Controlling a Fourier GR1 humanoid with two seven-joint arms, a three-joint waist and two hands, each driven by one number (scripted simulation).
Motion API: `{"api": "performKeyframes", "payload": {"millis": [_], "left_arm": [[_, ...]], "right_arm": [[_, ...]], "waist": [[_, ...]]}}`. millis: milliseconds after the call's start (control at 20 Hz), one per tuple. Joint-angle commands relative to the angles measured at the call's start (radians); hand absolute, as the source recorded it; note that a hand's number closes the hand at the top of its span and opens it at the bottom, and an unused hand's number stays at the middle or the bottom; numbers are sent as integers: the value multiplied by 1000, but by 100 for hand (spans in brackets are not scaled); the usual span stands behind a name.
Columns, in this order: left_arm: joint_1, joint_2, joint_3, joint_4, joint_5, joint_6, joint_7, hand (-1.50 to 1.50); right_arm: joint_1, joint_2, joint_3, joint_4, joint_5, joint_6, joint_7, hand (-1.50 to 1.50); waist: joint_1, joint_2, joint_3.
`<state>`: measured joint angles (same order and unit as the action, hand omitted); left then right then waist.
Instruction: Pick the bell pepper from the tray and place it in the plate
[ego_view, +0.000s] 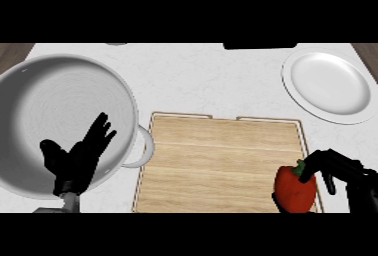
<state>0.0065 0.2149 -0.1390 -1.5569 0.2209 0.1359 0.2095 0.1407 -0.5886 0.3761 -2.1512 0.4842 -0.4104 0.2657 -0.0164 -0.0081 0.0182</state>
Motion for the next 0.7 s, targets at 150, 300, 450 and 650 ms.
{"api": "performKeyframes", "payload": {"millis": [150, 300, 450, 650], "left_arm": [[30, -41, -42, 86, -19, -11, -10, 0], [25, -50, -56, 84, -47, 9, 0, 0], [27, -48, -62, 71, -38, -9, 16, 0], [-22, -40, -41, 87, -24, -30, 27, 0]], "right_arm": [[-101, 23, -280, 245, -361, 10, -192, 150], [-102, 5, -356, 414, -392, 33, -364, 150], [-190, 18, -434, 590, -405, 17, -456, 150], [-411, -3, -509, 835, -431, 40, -484, 150]], "waist": [[27, 18, -15], [24, 16, -15], [38, 20, -14], [60, 25, -15]]}}
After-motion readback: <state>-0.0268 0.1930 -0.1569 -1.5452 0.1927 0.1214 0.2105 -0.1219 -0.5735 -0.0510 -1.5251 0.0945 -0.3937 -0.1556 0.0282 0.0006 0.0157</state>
